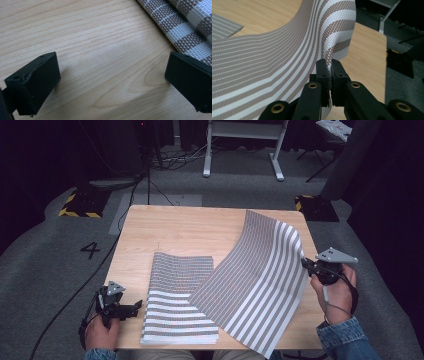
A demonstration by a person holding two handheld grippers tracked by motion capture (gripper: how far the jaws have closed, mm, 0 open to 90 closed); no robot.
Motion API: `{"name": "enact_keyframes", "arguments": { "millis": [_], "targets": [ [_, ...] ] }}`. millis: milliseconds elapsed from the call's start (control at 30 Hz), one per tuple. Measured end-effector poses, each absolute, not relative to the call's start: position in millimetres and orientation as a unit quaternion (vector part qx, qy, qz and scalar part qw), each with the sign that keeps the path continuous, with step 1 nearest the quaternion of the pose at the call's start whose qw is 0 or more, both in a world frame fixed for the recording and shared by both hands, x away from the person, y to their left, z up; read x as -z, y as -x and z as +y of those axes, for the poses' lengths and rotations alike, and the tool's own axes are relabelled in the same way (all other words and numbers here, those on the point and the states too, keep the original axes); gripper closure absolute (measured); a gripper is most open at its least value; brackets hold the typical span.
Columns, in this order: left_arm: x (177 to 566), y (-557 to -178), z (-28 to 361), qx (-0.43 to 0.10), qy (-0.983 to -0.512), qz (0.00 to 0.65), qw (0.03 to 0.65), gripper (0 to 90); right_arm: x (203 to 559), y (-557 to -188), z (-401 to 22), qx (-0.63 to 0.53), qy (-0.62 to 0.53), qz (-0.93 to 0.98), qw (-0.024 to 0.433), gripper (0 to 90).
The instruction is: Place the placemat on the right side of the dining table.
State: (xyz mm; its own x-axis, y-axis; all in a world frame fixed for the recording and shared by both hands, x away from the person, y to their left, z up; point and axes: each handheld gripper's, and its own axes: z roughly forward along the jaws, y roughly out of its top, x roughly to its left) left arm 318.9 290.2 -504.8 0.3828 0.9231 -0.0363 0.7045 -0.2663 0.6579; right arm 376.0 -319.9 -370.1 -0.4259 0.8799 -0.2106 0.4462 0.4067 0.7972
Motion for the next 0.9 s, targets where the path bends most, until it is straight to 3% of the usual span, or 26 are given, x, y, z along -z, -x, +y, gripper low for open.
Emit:
{"name": "enact_keyframes", "arguments": {
  "millis": [467, 500, 567, 600, 800, 900],
  "targets": [
    [505, -319, 290, -0.183, -0.774, 0.525, 0.301, 0.0, 354, -451, -325, -0.269, -0.443, 0.777, 0.358, 86.1],
    [505, -319, 290, -0.183, -0.774, 0.526, 0.301, 0.0, 357, -459, -329, -0.273, -0.438, 0.774, 0.367, 78.3],
    [505, -319, 290, -0.183, -0.775, 0.525, 0.301, 0.0, 361, -466, -333, -0.292, -0.442, 0.739, 0.415, 45.5],
    [505, -319, 290, -0.183, -0.775, 0.526, 0.301, 0.0, 362, -467, -333, -0.294, -0.446, 0.731, 0.425, 39.0],
    [505, -319, 290, -0.183, -0.775, 0.525, 0.301, 0.0, 362, -452, -322, -0.324, -0.436, 0.744, 0.39, 34.7],
    [505, -319, 290, -0.182, -0.775, 0.525, 0.301, 0.0, 357, -434, -311, -0.347, -0.431, 0.755, 0.352, 34.8]
  ]
}}
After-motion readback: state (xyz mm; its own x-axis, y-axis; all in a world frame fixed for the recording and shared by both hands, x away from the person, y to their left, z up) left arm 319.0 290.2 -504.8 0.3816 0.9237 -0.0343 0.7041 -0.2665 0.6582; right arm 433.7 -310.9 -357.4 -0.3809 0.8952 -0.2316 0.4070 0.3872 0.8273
